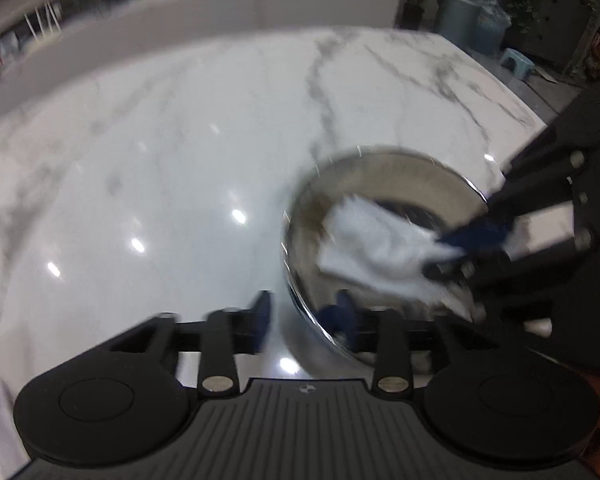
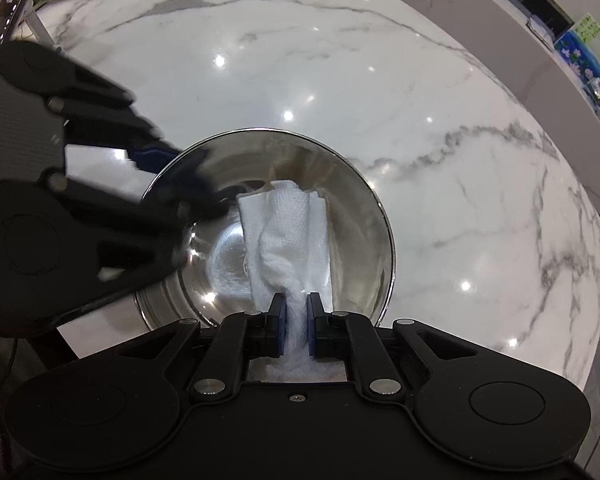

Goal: Clean bowl
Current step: 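Hold the bowl rim with the left gripper while the right gripper wipes the towel around inside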

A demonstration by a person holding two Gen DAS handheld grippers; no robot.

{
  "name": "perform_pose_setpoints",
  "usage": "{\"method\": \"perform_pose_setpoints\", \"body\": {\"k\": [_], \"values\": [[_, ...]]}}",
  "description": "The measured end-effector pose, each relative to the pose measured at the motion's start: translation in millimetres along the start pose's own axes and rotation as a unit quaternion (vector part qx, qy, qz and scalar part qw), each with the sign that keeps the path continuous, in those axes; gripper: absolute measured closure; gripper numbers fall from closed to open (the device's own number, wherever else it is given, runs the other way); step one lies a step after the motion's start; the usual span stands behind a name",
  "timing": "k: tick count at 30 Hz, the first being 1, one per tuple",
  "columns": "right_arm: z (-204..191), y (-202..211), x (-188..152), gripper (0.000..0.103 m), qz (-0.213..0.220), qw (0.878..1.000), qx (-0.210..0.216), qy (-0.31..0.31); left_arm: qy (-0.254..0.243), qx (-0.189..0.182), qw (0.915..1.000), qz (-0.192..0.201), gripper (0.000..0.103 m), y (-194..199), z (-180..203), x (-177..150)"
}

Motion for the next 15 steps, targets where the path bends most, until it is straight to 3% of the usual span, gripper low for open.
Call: {"method": "perform_pose_setpoints", "body": {"k": [3, 7, 12, 15], "values": [[1.8, 0.5, -0.6, 0.095, -0.001, 1.000, 0.009, -0.009, 0.004, -0.001, 1.0000, 0.005, 0.063, 2.1, -4.2, -1.1], [-0.5, -0.8, 0.6, 0.095, -0.004, 1.000, 0.018, -0.014, -0.020, 0.002, 0.9996, 0.019, 0.083, 5.3, 0.4, -2.2], [-3.6, -2.3, -1.0, 0.095, -0.013, 0.999, 0.029, -0.021, -0.034, 0.021, 0.9986, 0.036, 0.088, 5.8, 5.4, 1.9], [-5.7, -1.6, -1.7, 0.095, -0.009, 0.997, 0.065, -0.036, -0.031, 0.023, 0.9985, 0.038, 0.089, 5.3, 5.7, 4.6]]}}
Point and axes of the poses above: each gripper's, at about its wrist camera, not at the fingertips, and y roughly against the way its jaws point, z to its right, x to its top, the point moved 2 cm from there along -y, roughly the way its jaws point, and after that the axes turned 10 degrees about x, right-handed, at the moved point
